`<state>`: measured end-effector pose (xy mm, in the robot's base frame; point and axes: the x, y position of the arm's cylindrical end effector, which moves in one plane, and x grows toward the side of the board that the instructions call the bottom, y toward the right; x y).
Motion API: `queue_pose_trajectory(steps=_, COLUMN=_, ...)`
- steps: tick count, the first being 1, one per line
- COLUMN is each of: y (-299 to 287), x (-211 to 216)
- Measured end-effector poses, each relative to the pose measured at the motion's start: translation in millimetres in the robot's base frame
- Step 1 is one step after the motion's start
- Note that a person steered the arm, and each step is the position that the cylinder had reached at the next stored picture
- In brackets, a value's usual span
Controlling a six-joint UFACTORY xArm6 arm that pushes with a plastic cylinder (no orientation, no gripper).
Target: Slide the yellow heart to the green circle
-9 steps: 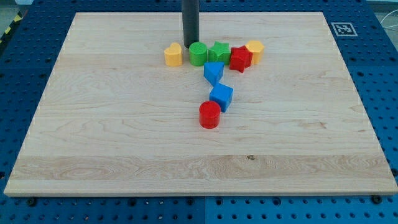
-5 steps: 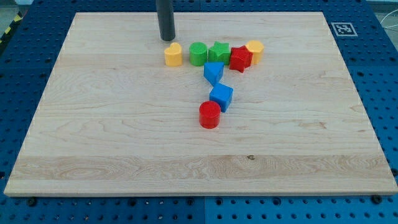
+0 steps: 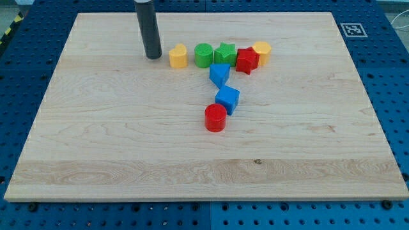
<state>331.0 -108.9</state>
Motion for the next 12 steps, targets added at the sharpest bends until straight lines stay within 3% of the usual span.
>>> queue_pose_trajectory(steps=3, y=25, x=1)
queue_pose_trajectory(steps=8, y=5, x=14)
queue_pose_trajectory(steps=12, y=38, x=14)
